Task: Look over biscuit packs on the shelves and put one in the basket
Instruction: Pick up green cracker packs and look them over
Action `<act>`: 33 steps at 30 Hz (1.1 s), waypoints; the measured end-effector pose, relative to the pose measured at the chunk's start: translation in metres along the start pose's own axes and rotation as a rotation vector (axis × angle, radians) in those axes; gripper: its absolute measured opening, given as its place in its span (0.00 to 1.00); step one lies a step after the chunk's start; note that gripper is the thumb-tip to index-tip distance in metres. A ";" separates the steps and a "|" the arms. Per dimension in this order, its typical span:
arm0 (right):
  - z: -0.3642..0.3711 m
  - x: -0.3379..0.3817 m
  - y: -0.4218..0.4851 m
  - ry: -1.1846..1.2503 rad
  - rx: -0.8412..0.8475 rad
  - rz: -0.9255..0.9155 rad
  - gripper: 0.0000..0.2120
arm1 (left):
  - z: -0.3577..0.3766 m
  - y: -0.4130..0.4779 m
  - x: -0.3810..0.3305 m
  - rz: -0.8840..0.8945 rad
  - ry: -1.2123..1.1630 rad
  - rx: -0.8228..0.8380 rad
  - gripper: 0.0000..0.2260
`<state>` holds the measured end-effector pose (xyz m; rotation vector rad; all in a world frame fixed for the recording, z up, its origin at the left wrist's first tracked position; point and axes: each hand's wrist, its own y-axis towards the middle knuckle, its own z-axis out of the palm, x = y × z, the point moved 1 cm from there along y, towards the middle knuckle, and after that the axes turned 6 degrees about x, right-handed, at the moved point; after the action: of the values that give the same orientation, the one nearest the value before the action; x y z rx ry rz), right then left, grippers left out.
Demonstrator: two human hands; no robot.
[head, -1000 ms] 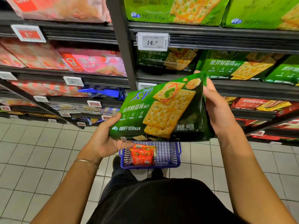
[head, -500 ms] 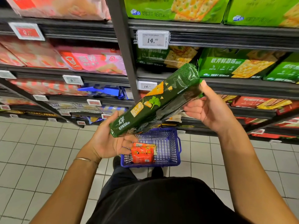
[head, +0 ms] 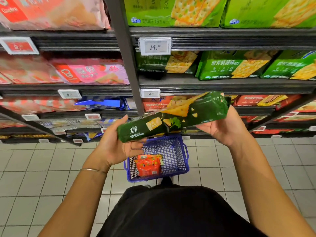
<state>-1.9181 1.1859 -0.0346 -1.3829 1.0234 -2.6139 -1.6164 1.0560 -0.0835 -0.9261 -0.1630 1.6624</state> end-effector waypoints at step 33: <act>-0.015 0.092 0.105 -0.526 -0.419 -0.473 0.16 | 0.109 0.153 -0.107 0.612 0.757 -0.741 0.16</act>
<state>-2.0143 1.0844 -0.0312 -2.5006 1.3186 -2.1136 -1.8014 0.9522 -0.0431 -2.2835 0.0431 1.6690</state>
